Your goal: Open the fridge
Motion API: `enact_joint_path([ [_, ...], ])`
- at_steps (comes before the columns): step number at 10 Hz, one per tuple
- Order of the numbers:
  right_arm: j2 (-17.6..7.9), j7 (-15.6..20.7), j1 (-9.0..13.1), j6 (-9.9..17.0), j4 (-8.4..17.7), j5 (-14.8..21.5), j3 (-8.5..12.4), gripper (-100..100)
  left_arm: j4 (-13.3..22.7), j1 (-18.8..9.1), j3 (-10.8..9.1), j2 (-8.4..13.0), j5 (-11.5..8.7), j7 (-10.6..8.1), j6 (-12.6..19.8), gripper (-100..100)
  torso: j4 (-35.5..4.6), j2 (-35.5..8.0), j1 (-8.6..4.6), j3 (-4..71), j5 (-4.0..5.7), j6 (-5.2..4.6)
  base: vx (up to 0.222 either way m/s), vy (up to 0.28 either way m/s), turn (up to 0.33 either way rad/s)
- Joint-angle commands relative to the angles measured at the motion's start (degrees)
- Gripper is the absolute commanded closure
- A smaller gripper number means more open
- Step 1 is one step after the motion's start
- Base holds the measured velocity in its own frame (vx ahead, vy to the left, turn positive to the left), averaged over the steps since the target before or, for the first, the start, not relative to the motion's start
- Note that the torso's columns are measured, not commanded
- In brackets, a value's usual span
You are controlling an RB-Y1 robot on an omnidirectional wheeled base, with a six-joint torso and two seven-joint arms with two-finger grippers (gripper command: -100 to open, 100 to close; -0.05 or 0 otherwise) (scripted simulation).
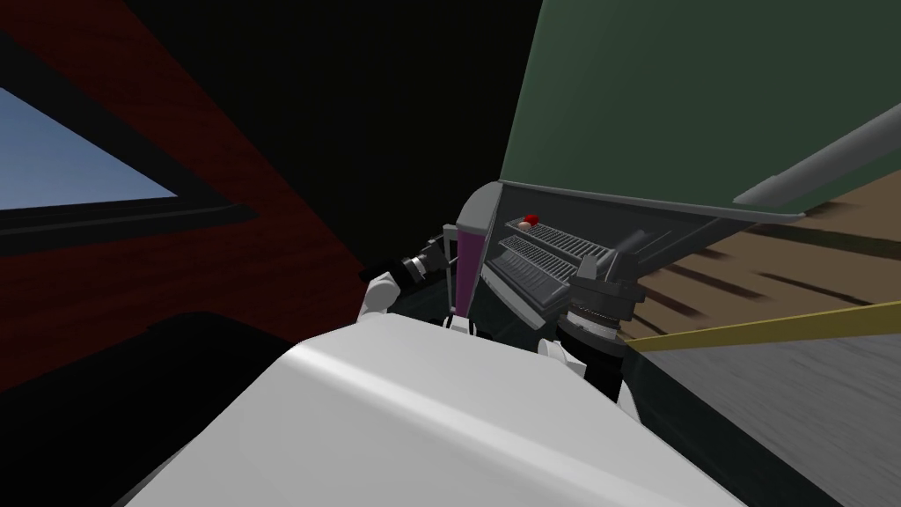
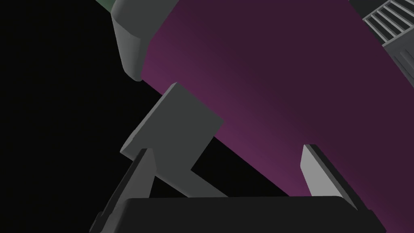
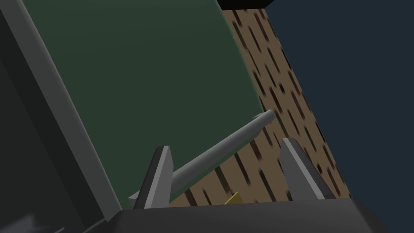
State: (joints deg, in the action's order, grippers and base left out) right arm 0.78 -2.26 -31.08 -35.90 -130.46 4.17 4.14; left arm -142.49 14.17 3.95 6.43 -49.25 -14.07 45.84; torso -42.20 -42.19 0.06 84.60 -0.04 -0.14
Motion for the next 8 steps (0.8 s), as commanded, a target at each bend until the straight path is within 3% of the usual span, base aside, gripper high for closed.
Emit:
enact_joint_path([
  [1,0.0,0.0,0.0,0.0,0.0,0.0,0.0,0,0.53,-0.36,0.42,0.38,-0.02,0.15,-0.22,-100,-0.01,0.04,-0.17,0.04,0.07,0.06,0.018,0.086,-0.015],
  [4,0.01,0.0,0.0,0.0,0.0,0.0,-0.01,0,-1.55,-0.43,0.69,-1.35,-1.12,0.03,0.39,-100,-0.11,-0.11,-0.13,-0.04,0.05,0.11,0.014,0.07,-0.022],
  [8,0.02,0.0,0.0,0.0,0.0,0.0,-0.02,0,-1.55,-0.43,0.69,-1.35,-1.12,0.03,0.39,-100,-0.09,-0.11,-0.19,-0.05,0.07,0.13,0.001,0.003,0.005],
])
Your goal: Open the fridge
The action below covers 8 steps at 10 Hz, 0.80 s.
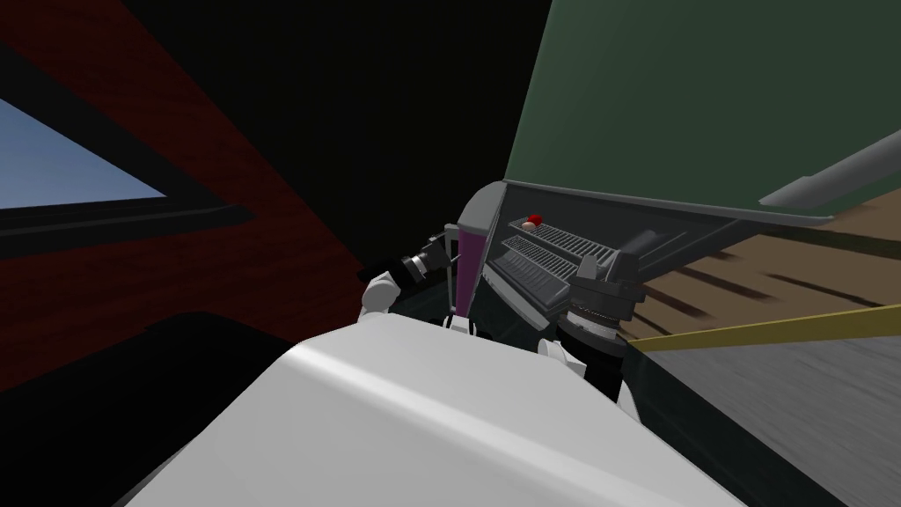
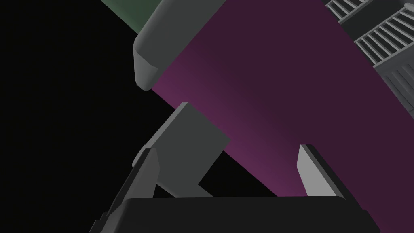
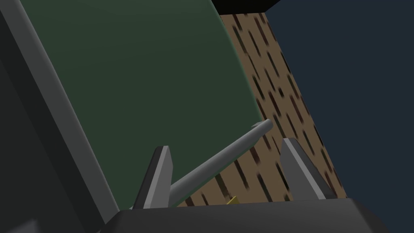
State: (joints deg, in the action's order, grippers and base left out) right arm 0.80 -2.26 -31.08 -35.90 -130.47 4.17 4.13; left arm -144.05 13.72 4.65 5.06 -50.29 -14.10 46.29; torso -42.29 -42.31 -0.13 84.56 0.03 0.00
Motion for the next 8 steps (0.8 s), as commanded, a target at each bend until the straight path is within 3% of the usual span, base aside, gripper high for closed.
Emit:
enact_joint_path([
  [1,0.0,0.0,0.0,0.0,0.0,0.0,0.0,0,0.01,0.03,-0.01,0.02,-0.07,0.05,-0.06,-100,0.0,0.01,0.06,0.0,-0.01,0.0,0.0,0.0,0.0],
  [8,0.0,0.0,0.0,0.0,0.0,0.0,0.0,0,1.31,-0.49,-0.11,1.03,0.19,-0.11,-0.32,-100,0.0,0.03,0.08,0.02,-0.02,0.0,0.0,0.003,-0.002],
])
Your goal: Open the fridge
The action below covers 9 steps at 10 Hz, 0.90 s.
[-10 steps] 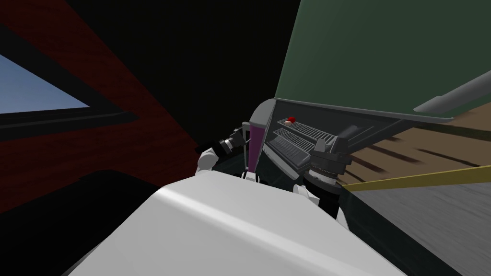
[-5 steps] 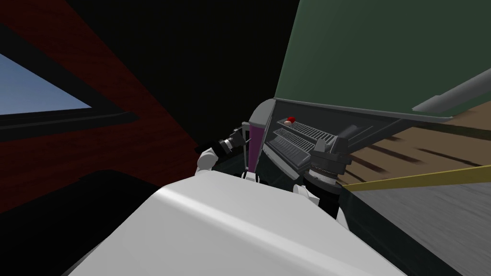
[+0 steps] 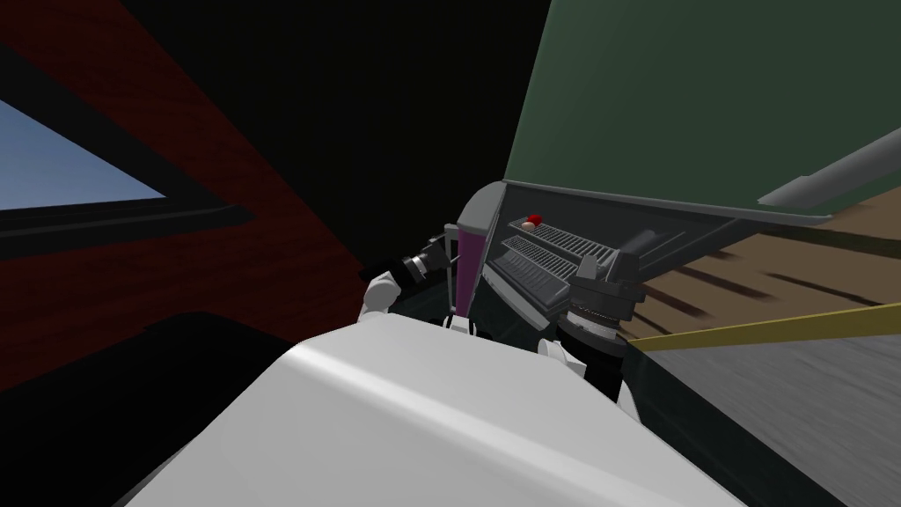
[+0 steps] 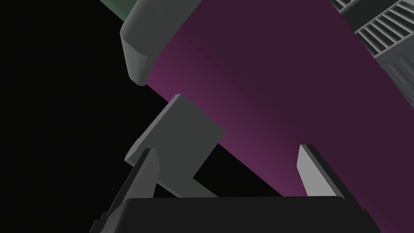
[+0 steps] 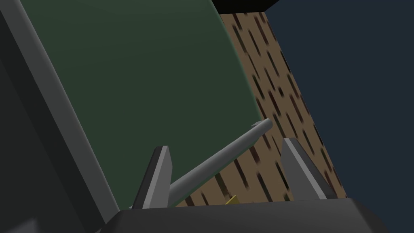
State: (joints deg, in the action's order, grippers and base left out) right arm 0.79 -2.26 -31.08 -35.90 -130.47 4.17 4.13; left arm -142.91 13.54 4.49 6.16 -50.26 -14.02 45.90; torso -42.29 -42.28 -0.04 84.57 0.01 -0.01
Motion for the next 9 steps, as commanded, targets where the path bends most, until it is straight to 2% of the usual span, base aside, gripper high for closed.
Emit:
enact_joint_path([
  [1,0.0,0.0,0.0,0.0,0.0,0.0,0.0,0,-0.09,-0.3,0.06,-0.31,0.09,-0.21,0.13,-100,0.0,0.01,-0.05,0.01,0.01,0.0,0.003,0.007,0.002],
  [9,0.0,0.0,0.0,0.0,0.0,0.0,0.0,0,-0.79,-0.29,0.07,-0.92,-0.05,-0.26,0.26,-100,-0.03,0.02,0.01,0.03,0.0,-0.04,0.0,-0.001,-0.002],
])
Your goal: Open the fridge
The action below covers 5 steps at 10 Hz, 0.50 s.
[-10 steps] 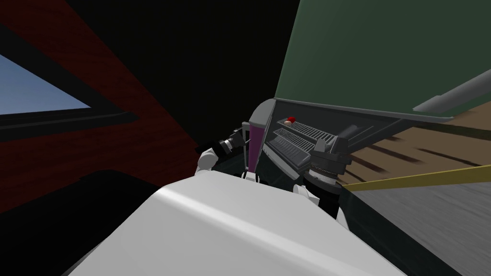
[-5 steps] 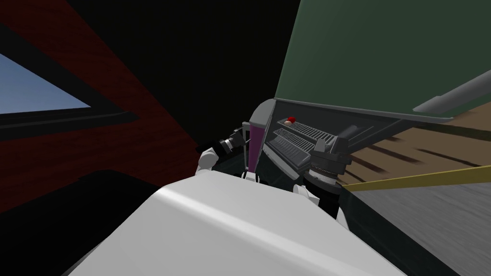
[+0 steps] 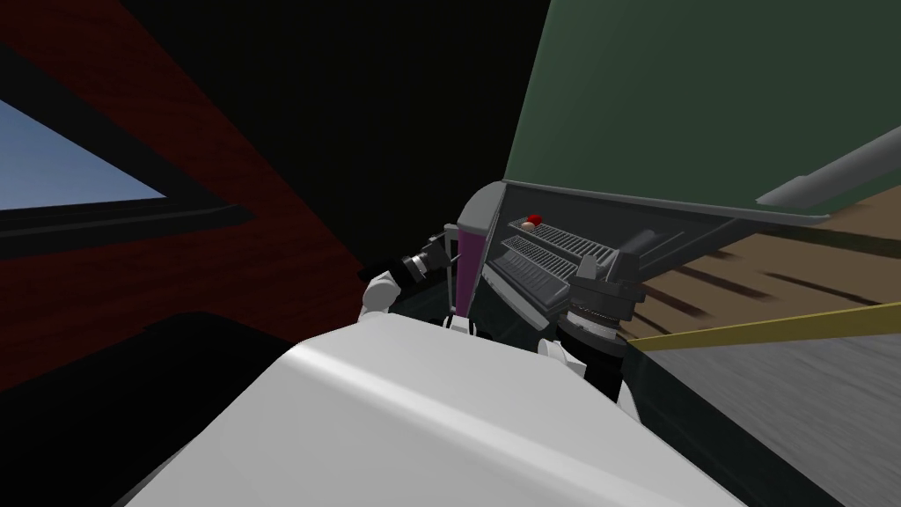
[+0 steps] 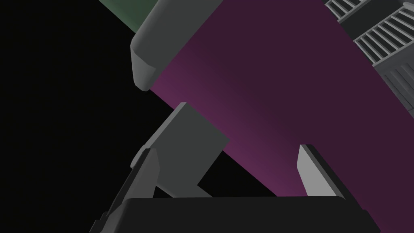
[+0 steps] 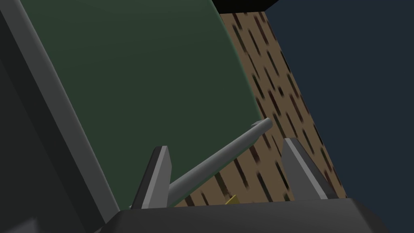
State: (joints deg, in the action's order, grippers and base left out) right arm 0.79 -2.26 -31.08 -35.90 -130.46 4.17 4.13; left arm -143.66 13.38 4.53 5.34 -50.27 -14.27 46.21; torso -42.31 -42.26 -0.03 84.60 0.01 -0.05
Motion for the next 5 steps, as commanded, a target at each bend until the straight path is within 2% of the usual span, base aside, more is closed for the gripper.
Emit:
enact_joint_path([
  [1,0.0,0.0,0.0,0.0,0.0,0.0,0.0,0,-0.04,-0.13,0.03,-0.1,-0.04,-0.02,-0.06,-100,0.01,0.0,-0.03,0.0,0.01,0.02,0.0,-0.005,0.014],
  [5,0.0,0.0,0.0,0.0,0.0,0.0,0.0,0,-0.04,-0.13,0.03,-0.1,-0.04,-0.02,-0.06,-100,0.02,0.0,0.0,0.0,0.0,0.01,0.002,0.008,0.002],
])
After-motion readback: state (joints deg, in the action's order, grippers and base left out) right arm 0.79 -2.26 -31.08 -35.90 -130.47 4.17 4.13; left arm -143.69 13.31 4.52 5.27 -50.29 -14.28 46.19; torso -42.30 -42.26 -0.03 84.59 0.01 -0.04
